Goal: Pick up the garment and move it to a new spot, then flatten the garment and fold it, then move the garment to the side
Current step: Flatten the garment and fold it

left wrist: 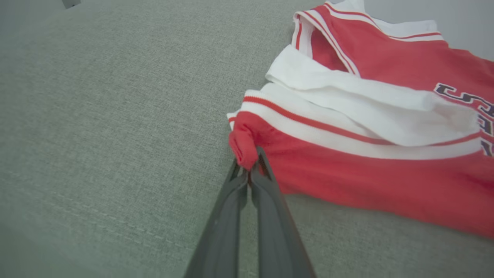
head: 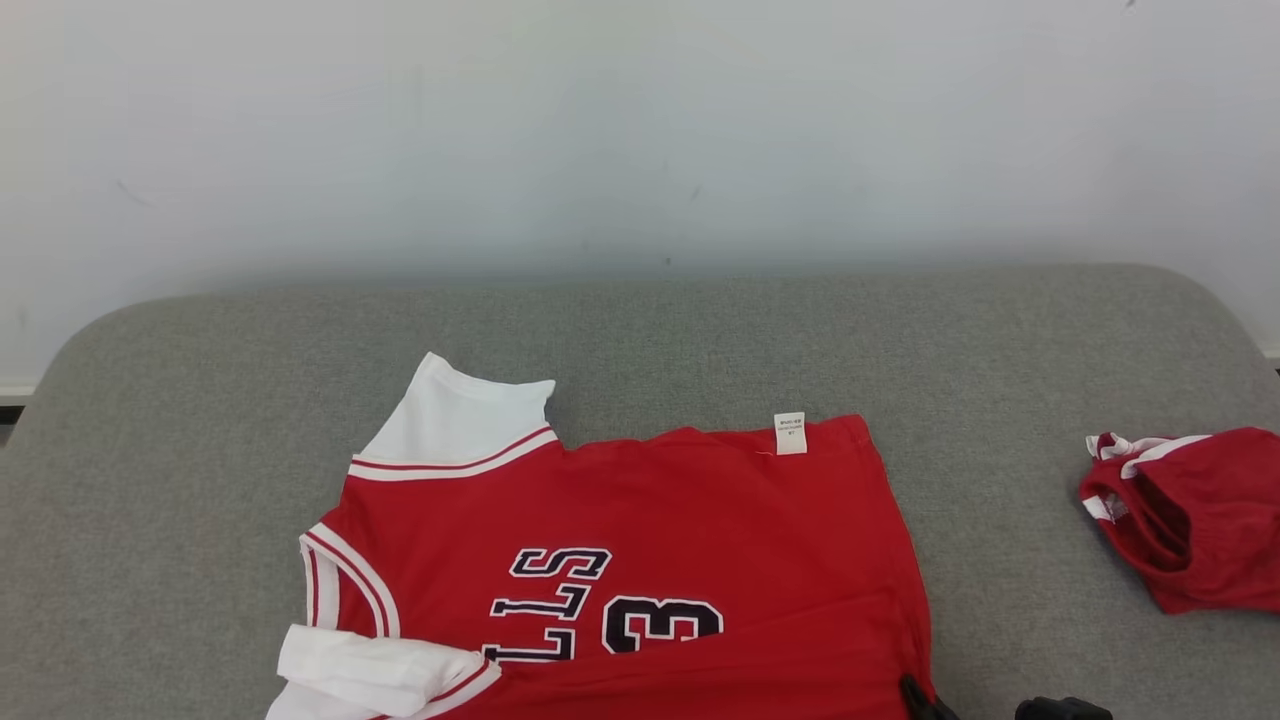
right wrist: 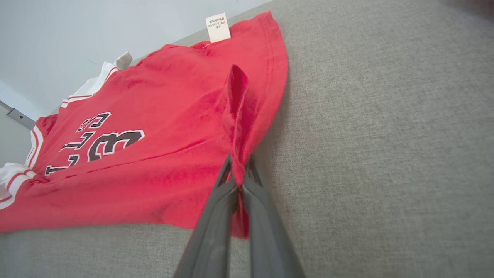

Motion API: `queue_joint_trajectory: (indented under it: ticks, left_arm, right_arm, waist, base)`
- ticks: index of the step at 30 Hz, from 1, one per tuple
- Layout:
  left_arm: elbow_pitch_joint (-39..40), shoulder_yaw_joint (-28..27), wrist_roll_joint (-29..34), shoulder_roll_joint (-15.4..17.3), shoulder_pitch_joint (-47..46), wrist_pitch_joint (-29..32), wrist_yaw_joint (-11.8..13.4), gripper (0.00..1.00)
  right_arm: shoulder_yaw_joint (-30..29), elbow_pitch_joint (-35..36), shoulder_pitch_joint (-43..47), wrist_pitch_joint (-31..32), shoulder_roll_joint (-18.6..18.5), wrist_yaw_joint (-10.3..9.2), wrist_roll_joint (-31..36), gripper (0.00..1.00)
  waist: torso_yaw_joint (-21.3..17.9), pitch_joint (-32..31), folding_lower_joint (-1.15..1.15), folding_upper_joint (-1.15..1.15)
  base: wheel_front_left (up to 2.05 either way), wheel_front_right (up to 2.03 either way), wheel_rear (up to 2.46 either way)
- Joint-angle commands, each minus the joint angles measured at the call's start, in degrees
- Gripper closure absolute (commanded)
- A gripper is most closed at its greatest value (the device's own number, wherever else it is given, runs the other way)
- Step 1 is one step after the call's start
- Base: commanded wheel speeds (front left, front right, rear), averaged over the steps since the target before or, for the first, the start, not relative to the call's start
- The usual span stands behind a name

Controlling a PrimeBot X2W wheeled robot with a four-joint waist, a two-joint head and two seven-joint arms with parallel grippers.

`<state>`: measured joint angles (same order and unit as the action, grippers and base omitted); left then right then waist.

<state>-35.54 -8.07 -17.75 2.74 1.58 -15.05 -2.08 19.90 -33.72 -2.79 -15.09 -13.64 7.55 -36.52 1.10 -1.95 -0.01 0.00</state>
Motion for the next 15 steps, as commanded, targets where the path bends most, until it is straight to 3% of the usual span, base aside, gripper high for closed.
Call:
queue_joint_trajectory:
  ticks: [1, 3, 4, 5, 6, 15]
  left_arm:
    - [0.04, 0.08, -0.51, 0.27, 0.81, -0.17, -0.22, 1.0]
    - [0.31, 0.66, -0.64, 0.29, 0.99, -0.17, -0.15, 1.0]
    - [0.62, 1.01, -0.23, 0.28, 0.86, -0.17, -0.08, 0.95]
    - [1.11, 1.28, 0.09, 0.28, 0.64, -0.17, -0.13, 0.15]
    - [1.61, 1.54, 0.46, 0.27, 0.24, -0.17, -0.13, 0.0]
    - [5.66, 3.43, 7.01, 1.79, -10.24, -0.17, -1.75, 0.0]
  right_arm:
    - [-0.35, 0.06, 0.52, -0.04, 0.07, -0.11, -0.33, 1.0]
    - [-1.56, -0.25, 0.64, -0.04, 0.08, -0.11, -0.09, 1.0]
    - [-1.81, -0.5, 0.49, -0.04, 0.15, -0.11, 0.22, 0.64]
    - [-2.22, -0.55, -0.08, -0.04, 0.18, -0.11, 0.39, 0.0]
    - [-2.83, -0.38, -0.82, -0.05, 0.07, -0.11, 0.81, 0.0]
    - [-5.33, 0.42, -9.76, -0.03, -2.24, -0.11, 3.97, 0.0]
  waist:
    - [0.38, -0.29, 0.01, 0.0]
    - [0.47, 0.02, 0.01, 0.0]
    - [0.51, 0.27, 0.01, 0.0]
    - [0.55, 0.62, 0.01, 0.0]
    - [0.61, 0.98, 0.01, 0.0]
    - [0.96, 6.9, 0.01, 0.0]
  base:
    - [0.0, 0.0, 0.0]
    - [0.0, 0.0, 0.0]
    - [0.0, 0.0, 0.0]
    - [0.0, 0.0, 0.0]
    - [0.0, 0.0, 0.0]
    - [0.0, 0.0, 0.0]
